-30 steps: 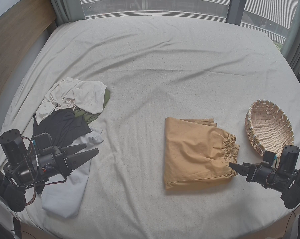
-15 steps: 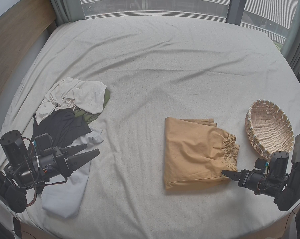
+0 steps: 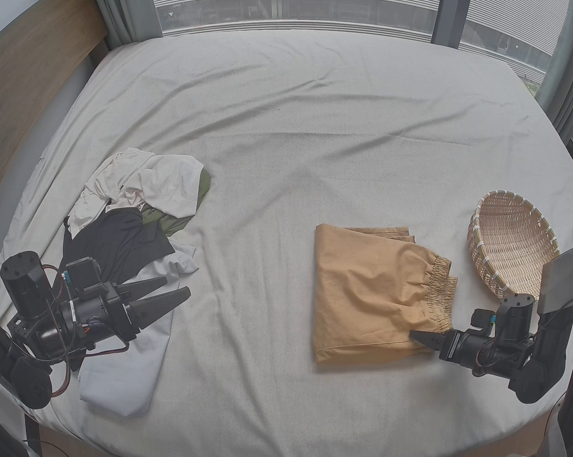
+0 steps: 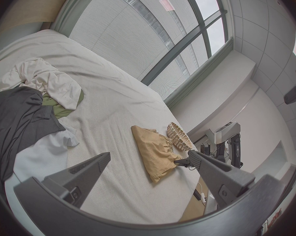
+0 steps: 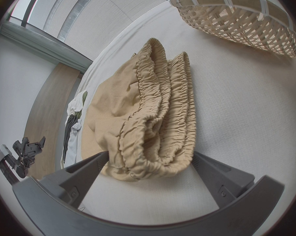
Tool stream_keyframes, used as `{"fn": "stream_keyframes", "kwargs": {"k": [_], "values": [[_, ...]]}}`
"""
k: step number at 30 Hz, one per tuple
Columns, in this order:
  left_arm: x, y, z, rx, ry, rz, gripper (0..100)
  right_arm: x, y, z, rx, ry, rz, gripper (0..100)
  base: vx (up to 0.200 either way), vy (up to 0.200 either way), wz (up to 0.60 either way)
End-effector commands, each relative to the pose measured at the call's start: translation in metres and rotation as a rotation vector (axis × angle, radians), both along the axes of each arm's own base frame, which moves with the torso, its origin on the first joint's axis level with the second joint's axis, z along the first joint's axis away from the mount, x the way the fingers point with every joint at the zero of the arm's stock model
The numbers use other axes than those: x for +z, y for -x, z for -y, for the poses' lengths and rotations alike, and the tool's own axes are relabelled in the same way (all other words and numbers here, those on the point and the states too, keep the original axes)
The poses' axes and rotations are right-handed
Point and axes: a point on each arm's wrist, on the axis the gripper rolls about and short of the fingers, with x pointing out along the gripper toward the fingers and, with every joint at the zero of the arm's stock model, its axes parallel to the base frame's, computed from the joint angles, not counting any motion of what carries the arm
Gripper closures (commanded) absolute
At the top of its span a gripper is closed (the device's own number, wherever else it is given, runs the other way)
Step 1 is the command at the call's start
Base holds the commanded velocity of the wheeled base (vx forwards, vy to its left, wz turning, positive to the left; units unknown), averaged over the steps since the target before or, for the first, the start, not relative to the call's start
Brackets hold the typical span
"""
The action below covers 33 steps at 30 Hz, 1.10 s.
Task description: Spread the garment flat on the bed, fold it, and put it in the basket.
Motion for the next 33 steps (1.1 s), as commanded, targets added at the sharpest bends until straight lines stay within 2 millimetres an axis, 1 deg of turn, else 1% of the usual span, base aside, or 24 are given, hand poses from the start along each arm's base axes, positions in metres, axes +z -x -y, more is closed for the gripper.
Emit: {"fn": "stream_keyframes", "kwargs": {"k": [1,2,9,19,20,28,32,33], "values": [[0.000,0.000,0.000,-0.001,0.001,0.000,0,-0.004,-0.004,-0.003,0.000,0.000,-0.001,0,0.000,0.000,0.00],[0.000,0.000,0.000,-0.001,0.002,0.009,0,-0.004,-0.011,-0.007,-0.012,-0.004,0.017,0,0.000,0.000,0.00],[0.002,0.001,0.000,-0.003,0.005,0.026,0,-0.004,-0.018,-0.017,-0.004,-0.050,0.020,0,0.000,0.000,0.00],[0.003,0.002,0.000,-0.003,0.010,0.040,0,-0.007,-0.024,-0.019,-0.008,-0.058,0.025,0,0.000,0.000,0.00],[0.003,0.002,0.000,-0.003,0.010,0.040,0,-0.007,-0.024,-0.019,-0.009,-0.057,0.025,100,0.000,0.000,0.00],[0.002,0.001,0.000,-0.003,0.008,0.037,0,-0.003,-0.022,-0.024,0.011,-0.065,0.036,100,0.000,0.000,0.00],[0.000,0.000,0.000,-0.001,0.007,0.031,0,0.026,-0.014,-0.037,0.067,-0.099,0.127,100,0.000,0.000,0.00],[-0.001,-0.001,0.000,0.000,0.005,0.027,0,0.037,-0.011,-0.041,0.083,-0.114,0.162,100,0.000,0.000,0.00]]}}
